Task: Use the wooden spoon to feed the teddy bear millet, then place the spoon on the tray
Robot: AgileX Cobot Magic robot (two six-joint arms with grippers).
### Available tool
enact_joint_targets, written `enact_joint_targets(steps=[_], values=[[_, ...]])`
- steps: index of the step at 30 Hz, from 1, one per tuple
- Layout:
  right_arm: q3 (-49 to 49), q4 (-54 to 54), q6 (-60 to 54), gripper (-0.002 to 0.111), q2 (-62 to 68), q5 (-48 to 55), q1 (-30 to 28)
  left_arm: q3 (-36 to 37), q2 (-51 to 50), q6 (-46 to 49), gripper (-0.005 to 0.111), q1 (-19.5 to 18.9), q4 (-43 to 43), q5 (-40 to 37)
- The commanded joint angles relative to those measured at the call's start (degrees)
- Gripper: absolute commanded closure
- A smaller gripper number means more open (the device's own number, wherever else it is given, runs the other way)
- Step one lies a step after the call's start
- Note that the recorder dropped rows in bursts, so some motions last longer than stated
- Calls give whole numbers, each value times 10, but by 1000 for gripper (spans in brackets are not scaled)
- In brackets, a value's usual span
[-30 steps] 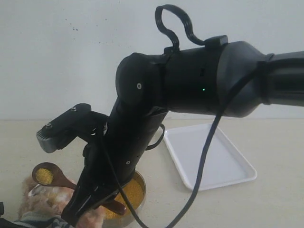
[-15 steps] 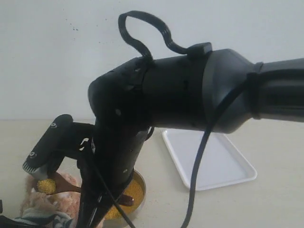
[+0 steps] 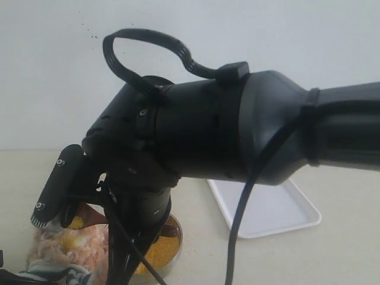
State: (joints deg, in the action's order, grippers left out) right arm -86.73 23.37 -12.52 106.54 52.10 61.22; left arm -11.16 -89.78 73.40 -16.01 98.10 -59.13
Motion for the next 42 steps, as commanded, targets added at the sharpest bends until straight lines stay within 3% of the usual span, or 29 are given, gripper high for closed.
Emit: enact_joint_targets(steps=[1, 12, 24, 28, 42], values=[[1, 10, 6, 109, -7, -1, 1, -3, 1, 5, 103, -1, 5, -24], [36, 133, 80, 109, -7, -10, 46, -3, 1, 5, 103, -1, 5, -24], [42, 161, 125, 109, -7, -13, 67, -3, 1, 12, 103, -1, 0, -38], [55, 220, 185, 109, -7, 6, 74, -3, 1, 12, 103, -1, 0, -38], [83, 211, 231, 109, -63, -30, 79, -3, 1, 13, 103, -1, 0, -38]])
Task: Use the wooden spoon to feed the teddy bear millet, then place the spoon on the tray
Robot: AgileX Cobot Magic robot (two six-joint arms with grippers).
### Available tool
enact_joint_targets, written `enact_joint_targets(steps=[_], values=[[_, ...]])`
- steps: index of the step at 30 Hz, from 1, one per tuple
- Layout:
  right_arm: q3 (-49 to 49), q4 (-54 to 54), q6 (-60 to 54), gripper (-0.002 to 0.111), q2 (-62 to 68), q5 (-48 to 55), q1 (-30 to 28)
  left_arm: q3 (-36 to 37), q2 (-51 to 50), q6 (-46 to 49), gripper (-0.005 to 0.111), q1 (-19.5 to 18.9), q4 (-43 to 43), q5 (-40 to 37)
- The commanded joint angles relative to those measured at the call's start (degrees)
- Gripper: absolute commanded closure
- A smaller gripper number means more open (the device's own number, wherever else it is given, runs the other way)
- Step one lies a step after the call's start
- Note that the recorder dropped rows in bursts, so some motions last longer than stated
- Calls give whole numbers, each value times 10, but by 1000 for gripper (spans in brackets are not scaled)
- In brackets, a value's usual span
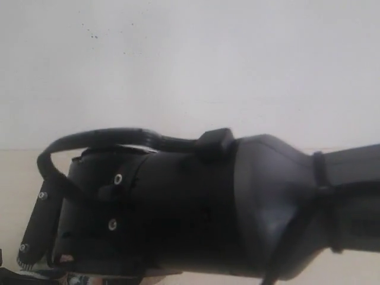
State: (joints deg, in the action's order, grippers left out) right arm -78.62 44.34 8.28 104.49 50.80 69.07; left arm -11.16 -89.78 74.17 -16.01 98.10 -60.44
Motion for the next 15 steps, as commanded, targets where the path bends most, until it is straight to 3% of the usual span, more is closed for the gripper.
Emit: enact_joint_targets(steps=[1, 15], values=[[2, 1, 23, 109, -51, -17, 1, -3, 1, 9, 103, -1, 0, -25], [2, 47, 17, 109, -124, 124, -6, -3, 1, 34, 103, -1, 0, -25]])
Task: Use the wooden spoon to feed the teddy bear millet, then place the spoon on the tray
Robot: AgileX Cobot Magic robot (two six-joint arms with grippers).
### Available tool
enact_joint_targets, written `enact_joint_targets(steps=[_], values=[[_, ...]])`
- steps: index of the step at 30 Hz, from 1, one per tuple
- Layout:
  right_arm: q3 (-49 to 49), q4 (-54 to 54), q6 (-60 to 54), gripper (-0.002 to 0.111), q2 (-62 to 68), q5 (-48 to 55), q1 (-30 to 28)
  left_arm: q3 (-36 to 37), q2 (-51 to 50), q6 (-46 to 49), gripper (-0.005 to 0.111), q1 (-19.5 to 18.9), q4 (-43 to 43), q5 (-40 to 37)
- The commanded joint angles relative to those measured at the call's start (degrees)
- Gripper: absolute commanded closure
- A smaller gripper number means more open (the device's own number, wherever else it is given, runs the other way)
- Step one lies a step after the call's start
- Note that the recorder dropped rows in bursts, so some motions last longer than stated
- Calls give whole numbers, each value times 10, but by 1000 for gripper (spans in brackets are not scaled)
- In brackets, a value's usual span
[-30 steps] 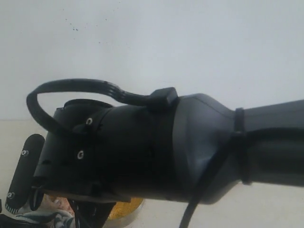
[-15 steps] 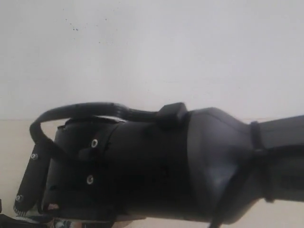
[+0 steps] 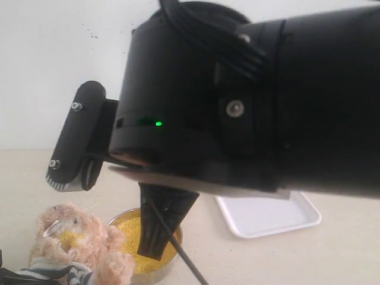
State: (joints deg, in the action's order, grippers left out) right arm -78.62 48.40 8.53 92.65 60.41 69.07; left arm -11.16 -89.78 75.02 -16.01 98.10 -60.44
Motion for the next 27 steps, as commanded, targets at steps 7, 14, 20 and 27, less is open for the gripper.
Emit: enact_joint_targets(steps=[7, 14, 20, 27], values=[[2, -11, 43, 109, -6, -7, -56, -3, 1, 28, 103, -1, 18, -44], [2, -224, -98, 109, -6, 65, -125, -51, 1, -20, 103, -1, 18, -95], [2, -320, -199, 109, -6, 83, -143, -121, 1, -45, 103, -1, 18, -70], [0, -169, -210, 109, 17, 17, -91, -234, -12, -102, 103, -1, 18, 9]])
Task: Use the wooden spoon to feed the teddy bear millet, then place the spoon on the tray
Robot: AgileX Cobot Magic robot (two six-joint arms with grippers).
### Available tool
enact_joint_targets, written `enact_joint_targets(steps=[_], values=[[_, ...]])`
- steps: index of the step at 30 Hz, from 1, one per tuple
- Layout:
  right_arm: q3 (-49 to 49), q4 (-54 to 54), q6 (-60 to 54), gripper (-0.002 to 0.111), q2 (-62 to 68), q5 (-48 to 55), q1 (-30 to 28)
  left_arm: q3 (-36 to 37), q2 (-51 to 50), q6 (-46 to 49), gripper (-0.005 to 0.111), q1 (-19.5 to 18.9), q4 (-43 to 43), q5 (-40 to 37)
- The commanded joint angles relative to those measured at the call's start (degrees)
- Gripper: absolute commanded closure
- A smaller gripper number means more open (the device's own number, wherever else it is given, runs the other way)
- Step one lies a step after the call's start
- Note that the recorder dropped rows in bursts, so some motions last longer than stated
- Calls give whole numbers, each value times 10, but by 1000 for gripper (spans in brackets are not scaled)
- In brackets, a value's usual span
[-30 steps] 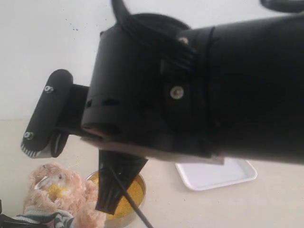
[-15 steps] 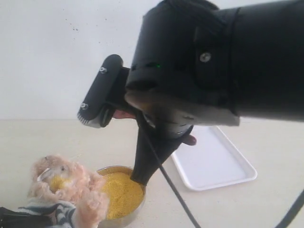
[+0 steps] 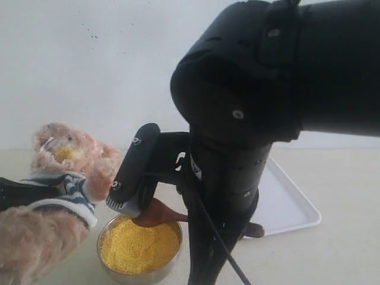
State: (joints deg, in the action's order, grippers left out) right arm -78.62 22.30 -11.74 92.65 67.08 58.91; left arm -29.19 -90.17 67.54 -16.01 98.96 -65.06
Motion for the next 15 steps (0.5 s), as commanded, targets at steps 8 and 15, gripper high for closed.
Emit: enact_joint_targets(steps=[8, 15], values=[[-62, 168, -37, 109, 170, -54, 11, -142, -103, -29, 103, -1, 10, 29], [-95, 184, -44, 109, 219, -78, 11, -142, -162, -30, 103, -1, 10, 23]])
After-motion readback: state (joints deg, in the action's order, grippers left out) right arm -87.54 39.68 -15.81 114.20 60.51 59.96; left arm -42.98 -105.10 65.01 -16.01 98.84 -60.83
